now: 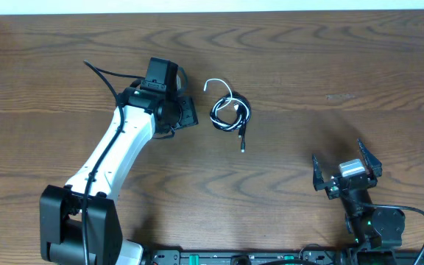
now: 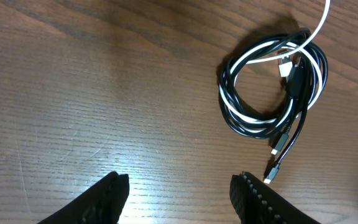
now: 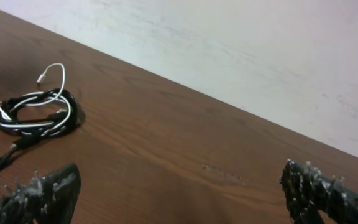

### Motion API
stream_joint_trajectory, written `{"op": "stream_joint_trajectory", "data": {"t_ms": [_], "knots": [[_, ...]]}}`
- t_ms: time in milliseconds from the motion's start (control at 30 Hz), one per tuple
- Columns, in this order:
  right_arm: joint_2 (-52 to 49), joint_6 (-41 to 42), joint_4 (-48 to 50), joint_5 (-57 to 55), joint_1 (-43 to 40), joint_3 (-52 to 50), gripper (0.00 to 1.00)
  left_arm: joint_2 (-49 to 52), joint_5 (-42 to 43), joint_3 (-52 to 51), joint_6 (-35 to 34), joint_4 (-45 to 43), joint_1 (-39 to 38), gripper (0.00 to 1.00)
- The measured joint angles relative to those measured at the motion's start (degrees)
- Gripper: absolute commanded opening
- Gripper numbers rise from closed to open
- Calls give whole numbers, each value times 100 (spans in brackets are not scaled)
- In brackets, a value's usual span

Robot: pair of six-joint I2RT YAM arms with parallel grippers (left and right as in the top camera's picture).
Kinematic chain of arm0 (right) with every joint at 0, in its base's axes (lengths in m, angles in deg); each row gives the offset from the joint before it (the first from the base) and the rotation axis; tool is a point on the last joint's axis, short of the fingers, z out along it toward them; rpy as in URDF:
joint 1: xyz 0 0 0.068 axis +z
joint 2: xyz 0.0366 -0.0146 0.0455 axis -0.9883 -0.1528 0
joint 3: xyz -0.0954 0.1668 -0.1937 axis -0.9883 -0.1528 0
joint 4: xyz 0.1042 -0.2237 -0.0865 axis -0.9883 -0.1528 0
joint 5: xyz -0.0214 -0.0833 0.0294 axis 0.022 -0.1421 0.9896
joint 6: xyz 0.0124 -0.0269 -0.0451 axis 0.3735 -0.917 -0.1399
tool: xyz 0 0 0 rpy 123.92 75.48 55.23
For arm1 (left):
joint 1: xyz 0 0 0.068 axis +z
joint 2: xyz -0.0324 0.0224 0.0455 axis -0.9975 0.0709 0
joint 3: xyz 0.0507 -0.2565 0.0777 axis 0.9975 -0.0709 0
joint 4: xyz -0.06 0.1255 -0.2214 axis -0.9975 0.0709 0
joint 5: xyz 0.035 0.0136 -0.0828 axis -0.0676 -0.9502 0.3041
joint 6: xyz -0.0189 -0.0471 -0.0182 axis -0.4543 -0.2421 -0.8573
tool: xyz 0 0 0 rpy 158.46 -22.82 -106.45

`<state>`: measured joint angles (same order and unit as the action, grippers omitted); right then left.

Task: Untangle cables
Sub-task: 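Move the left gripper right over the black-and-white cable coil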

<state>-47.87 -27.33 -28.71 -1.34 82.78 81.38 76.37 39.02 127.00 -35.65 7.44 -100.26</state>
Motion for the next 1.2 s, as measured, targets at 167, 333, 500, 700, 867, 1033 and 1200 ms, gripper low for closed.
{"op": "stream_joint_trajectory", "data": {"t_ms": [167,333,500,700,867,1033,1200], "knots": [[0,0,0,2,0,0,99,0,-2,0,-24,0,-4,64],[0,0,0,0,0,0,99,0,-2,0,-66,2,-4,66],[0,0,0,2,0,0,99,0,-2,0,-66,7,-4,66],[0,0,2,0,0,0,99,0,-2,0,-68,24,-4,67],[0,0,0,0,0,0,99,0,-2,-31,-83,-15,-59,66],[0,0,0,0,0,0,99,0,-2,-282,-114,-535,-203,14],[0,0,0,2,0,0,99,7,-2,-516,-101,-992,-330,7]]}}
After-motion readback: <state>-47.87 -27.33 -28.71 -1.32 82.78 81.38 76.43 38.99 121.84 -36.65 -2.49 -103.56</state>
